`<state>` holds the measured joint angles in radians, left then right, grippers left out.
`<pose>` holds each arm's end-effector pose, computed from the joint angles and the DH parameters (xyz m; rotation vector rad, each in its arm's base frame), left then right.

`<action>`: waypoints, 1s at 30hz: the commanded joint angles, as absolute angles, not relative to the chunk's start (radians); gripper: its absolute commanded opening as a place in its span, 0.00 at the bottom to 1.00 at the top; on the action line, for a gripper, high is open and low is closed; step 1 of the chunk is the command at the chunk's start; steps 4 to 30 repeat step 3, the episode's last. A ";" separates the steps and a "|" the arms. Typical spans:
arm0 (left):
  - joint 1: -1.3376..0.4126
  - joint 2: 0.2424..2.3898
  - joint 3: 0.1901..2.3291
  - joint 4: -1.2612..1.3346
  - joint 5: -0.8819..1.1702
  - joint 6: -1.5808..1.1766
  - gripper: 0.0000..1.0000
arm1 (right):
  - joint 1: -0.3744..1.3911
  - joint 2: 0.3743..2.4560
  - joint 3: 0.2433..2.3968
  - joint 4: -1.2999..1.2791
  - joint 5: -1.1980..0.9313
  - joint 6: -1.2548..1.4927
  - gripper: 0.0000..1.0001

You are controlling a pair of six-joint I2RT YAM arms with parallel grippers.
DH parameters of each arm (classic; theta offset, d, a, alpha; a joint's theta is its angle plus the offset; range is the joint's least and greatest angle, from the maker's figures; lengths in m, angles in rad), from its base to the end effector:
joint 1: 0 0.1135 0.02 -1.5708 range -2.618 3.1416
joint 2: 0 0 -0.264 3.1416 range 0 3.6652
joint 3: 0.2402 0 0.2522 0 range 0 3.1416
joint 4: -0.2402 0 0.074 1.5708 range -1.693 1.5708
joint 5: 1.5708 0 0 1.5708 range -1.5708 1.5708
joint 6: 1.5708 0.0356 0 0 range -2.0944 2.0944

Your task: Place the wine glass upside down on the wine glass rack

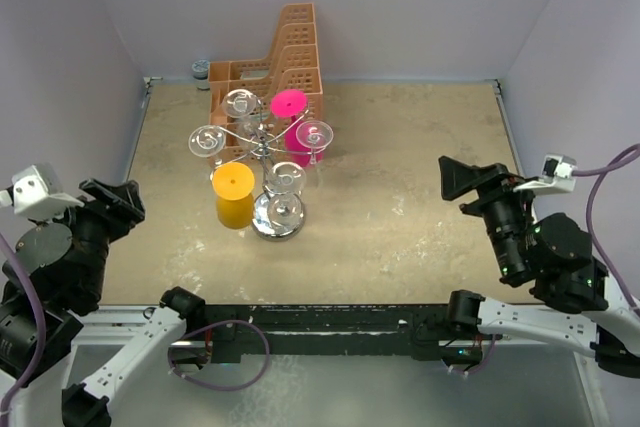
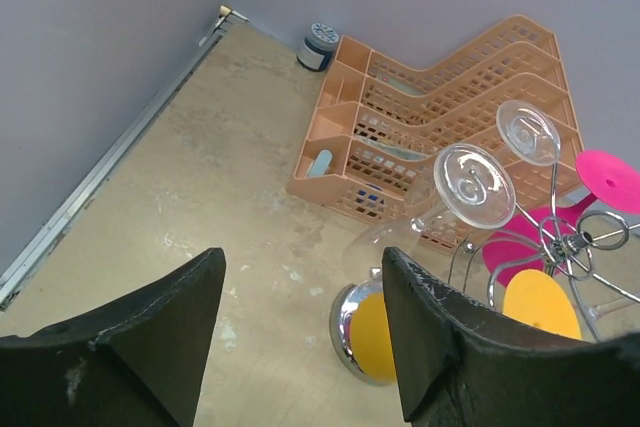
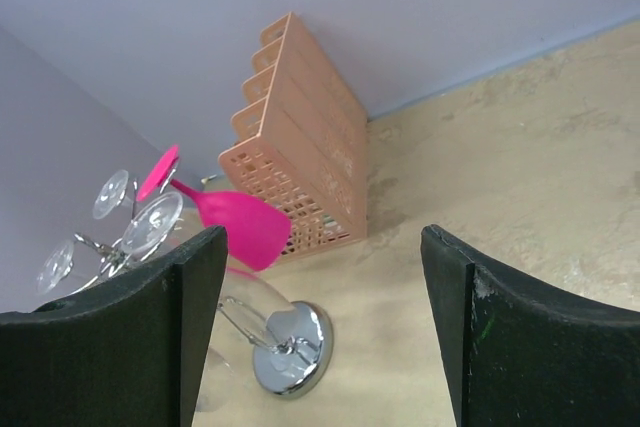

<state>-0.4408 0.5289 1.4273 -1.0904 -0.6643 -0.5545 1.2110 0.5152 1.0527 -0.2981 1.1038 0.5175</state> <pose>0.0074 0.0208 0.4563 -0.5649 1.6287 -0.1499 0.0500 0.0426 0.4419 0.4692 1.4244 0.6713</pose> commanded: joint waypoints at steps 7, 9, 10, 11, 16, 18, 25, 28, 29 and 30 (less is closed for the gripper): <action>-0.446 0.516 1.436 -1.087 -0.668 -0.510 0.63 | 1.216 0.532 1.076 -0.261 1.132 0.466 0.80; -0.446 0.516 1.436 -1.087 -0.668 -0.510 0.63 | 1.216 0.532 1.076 -0.261 1.132 0.466 0.80; -0.446 0.516 1.436 -1.087 -0.668 -0.510 0.63 | 1.216 0.532 1.076 -0.261 1.132 0.466 0.80; -0.446 0.516 1.436 -1.087 -0.668 -0.510 0.63 | 1.216 0.532 1.076 -0.261 1.132 0.466 0.80; -0.446 0.516 1.436 -1.087 -0.668 -0.510 0.63 | 1.216 0.532 1.076 -0.261 1.132 0.466 0.80; -0.446 0.516 1.436 -1.087 -0.668 -0.510 0.63 | 1.216 0.532 1.076 -0.261 1.132 0.466 0.80; -0.446 0.516 1.436 -1.087 -0.668 -0.510 0.63 | 1.216 0.532 1.076 -0.261 1.132 0.466 0.80; -0.446 0.516 1.436 -1.087 -0.668 -0.510 0.63 | 1.216 0.532 1.076 -0.261 1.132 0.466 0.80; -0.446 0.516 1.436 -1.087 -0.668 -0.510 0.63 | 1.216 0.532 1.076 -0.261 1.132 0.466 0.80; -0.446 0.516 1.436 -1.087 -0.668 -0.510 0.63 | 1.216 0.532 1.076 -0.261 1.132 0.466 0.80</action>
